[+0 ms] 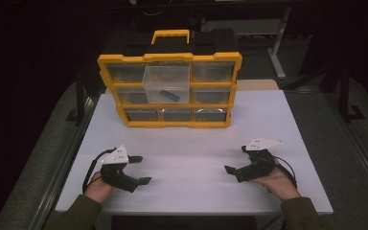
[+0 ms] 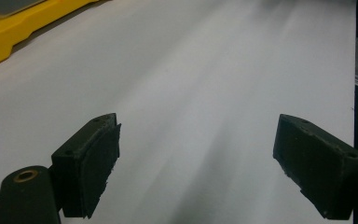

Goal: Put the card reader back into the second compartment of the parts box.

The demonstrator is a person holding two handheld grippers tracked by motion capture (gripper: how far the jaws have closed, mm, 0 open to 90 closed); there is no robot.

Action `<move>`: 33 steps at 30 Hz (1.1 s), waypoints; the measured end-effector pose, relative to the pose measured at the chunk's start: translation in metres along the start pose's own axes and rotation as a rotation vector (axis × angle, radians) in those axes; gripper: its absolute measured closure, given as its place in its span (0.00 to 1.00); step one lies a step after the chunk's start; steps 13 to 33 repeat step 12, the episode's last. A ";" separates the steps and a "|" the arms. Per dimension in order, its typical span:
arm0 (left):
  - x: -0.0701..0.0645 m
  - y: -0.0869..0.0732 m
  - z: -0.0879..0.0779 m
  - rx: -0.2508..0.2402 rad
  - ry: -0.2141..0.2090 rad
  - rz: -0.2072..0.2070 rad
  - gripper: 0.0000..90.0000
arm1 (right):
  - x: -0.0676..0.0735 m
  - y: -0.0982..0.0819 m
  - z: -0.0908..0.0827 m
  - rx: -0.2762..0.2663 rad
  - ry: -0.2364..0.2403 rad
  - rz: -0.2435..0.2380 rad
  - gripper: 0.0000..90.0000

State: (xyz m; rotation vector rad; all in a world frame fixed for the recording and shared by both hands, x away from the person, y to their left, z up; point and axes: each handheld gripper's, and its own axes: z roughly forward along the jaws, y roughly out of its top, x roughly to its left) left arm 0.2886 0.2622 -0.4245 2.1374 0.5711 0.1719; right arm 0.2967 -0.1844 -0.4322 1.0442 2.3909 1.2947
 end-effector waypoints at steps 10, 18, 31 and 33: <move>0.001 0.000 -0.001 0.003 0.004 0.002 0.16 | 0.000 -0.012 0.002 0.021 -0.005 -0.022 0.00; 0.001 -0.001 -0.001 0.005 0.005 0.002 0.16 | 0.000 -0.012 0.002 0.022 -0.009 -0.028 0.00; 0.001 -0.001 -0.001 0.005 0.005 0.002 0.16 | 0.000 -0.012 0.002 0.022 -0.009 -0.028 0.00; 0.001 -0.001 -0.001 0.005 0.005 0.002 0.16 | 0.000 -0.012 0.002 0.022 -0.009 -0.028 0.00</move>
